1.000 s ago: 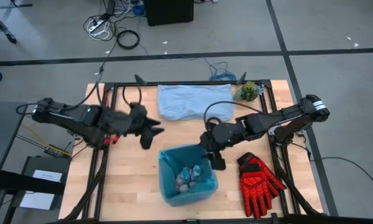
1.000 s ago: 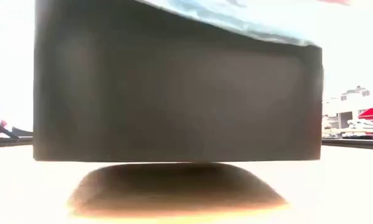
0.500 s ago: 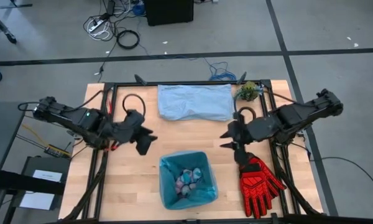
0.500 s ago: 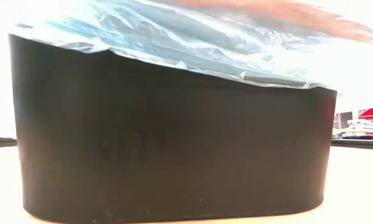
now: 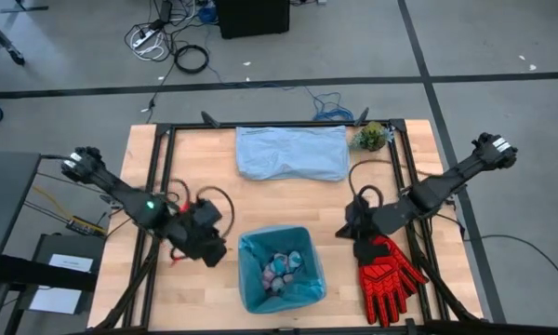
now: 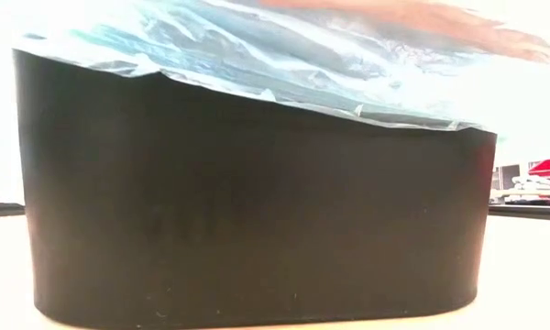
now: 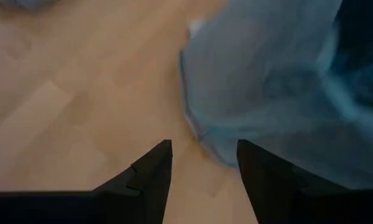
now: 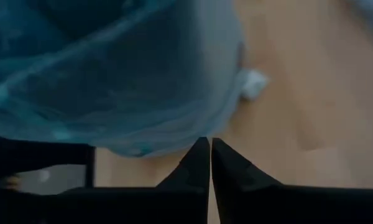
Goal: Place trash/remove bag and relplace
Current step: Put the blue crumbled trash bag into the trash bin
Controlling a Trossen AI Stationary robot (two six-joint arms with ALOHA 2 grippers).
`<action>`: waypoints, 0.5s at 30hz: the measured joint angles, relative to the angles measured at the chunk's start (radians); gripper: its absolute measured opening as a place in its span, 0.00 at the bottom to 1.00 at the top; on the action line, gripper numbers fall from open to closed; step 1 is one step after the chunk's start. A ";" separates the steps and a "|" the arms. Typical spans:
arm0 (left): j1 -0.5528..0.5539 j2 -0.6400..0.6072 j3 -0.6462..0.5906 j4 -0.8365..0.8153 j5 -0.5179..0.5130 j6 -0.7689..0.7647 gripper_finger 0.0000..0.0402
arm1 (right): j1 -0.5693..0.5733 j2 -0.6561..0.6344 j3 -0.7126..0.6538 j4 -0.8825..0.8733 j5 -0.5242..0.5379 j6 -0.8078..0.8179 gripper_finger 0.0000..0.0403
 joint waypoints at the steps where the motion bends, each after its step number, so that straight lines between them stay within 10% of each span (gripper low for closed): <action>1: -0.012 0.012 -0.029 0.045 0.019 -0.006 0.43 | -0.001 0.004 -0.038 0.062 -0.012 0.016 0.00; 15: -0.043 0.102 -0.388 0.662 0.121 -0.087 0.33 | -0.001 0.162 -0.355 0.532 -0.272 0.170 0.00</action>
